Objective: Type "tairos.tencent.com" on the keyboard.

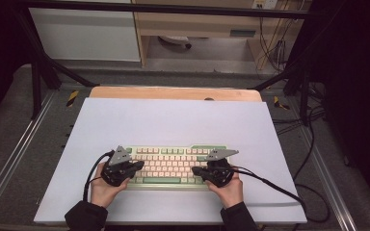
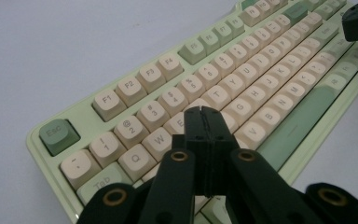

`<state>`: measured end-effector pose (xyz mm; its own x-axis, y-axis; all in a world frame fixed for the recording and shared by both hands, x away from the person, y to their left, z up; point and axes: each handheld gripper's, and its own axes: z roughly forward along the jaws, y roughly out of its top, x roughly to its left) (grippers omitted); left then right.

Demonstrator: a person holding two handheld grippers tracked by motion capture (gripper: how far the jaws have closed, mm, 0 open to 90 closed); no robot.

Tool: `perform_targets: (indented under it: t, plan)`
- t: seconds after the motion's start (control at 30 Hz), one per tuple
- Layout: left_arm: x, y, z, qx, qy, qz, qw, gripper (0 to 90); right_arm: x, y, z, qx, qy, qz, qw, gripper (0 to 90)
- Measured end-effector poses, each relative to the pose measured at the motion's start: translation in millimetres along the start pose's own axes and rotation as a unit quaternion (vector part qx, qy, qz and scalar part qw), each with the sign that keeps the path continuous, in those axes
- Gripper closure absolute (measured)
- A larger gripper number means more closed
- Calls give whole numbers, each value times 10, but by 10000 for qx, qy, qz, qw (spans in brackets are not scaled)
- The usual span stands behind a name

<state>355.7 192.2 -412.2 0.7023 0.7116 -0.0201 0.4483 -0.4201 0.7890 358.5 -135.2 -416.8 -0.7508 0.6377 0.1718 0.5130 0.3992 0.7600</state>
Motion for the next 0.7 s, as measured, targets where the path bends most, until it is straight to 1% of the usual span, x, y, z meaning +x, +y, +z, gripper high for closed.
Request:
perform_targets:
  t: [0.27, 0.37, 0.7]
  plan:
    - [-62, 136, 98, -6, -16, 82, 10000, 898, 2, -1, -4, -6, -17, -14, 10000, 900]
    - [-78, 177, 136, -28, -38, 74, 10000, 898, 3, -1, -7, -8, -19, -15, 10000, 900]
    - [-96, 226, 271, 27, -26, 31, 10000, 899, 2, 0, -8, -8, -13, -21, 10000, 900]
